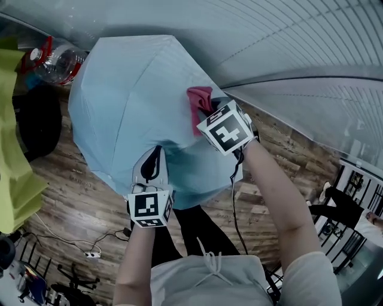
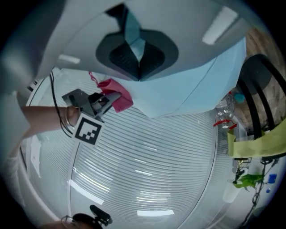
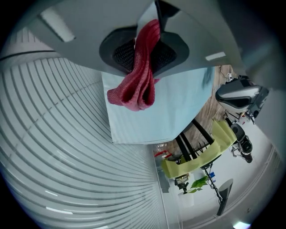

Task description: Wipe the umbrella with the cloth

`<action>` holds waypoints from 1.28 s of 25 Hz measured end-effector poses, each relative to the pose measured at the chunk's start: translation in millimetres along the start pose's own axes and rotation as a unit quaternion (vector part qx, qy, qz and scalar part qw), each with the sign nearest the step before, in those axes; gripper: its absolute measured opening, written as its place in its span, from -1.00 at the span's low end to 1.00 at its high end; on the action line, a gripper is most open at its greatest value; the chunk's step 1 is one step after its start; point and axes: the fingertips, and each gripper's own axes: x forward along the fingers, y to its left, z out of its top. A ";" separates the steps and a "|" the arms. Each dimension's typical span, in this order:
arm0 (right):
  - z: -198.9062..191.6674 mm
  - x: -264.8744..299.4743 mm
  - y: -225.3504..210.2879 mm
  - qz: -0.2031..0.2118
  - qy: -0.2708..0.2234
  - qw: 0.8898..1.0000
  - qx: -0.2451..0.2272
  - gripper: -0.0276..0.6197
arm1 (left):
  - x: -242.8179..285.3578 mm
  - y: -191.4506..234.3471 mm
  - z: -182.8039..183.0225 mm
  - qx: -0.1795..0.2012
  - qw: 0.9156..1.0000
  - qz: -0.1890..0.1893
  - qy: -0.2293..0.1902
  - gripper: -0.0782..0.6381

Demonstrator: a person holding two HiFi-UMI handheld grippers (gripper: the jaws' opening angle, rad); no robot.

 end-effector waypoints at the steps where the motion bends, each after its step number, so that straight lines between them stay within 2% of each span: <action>1: -3.7 2.3 -6.6 -0.006 0.000 1.000 0.004 -0.73 | 3.5 -3.9 3.0 -0.004 1.000 -0.004 -0.002 -0.76; 7: -20.1 1.7 -34.1 -0.034 0.011 0.999 0.029 -0.73 | 12.7 -16.5 11.1 -0.013 1.000 -0.013 -0.008 -0.76; 15: -41.8 -2.0 -66.1 -0.080 0.018 0.995 0.050 -0.73 | 8.2 -30.6 -22.0 -0.006 0.999 -0.028 0.024 -0.76; 21: -43.0 -29.1 -66.8 -0.121 0.007 0.991 0.053 -0.73 | -4.4 -39.2 -23.3 -0.002 0.998 -0.050 0.023 -0.76; 24: -31.5 -51.3 -55.2 -0.131 -0.014 0.990 0.059 -0.73 | -18.8 -38.6 -18.9 0.001 0.998 -0.060 0.016 -0.76; 27: -12.1 -74.0 -26.1 -0.132 -0.045 0.988 0.062 -0.73 | -42.7 -29.0 -18.2 0.004 0.998 -0.066 0.011 -0.76; 29: 2.6 -88.6 3.6 -0.131 -0.068 0.987 0.061 -0.73 | -64.3 -17.4 -20.5 0.007 0.998 -0.067 0.008 -0.76; 32: 15.8 -96.2 62.4 -0.105 -0.088 0.988 0.073 -0.73 | -104.0 4.9 -30.4 0.014 0.998 -0.067 0.009 -0.76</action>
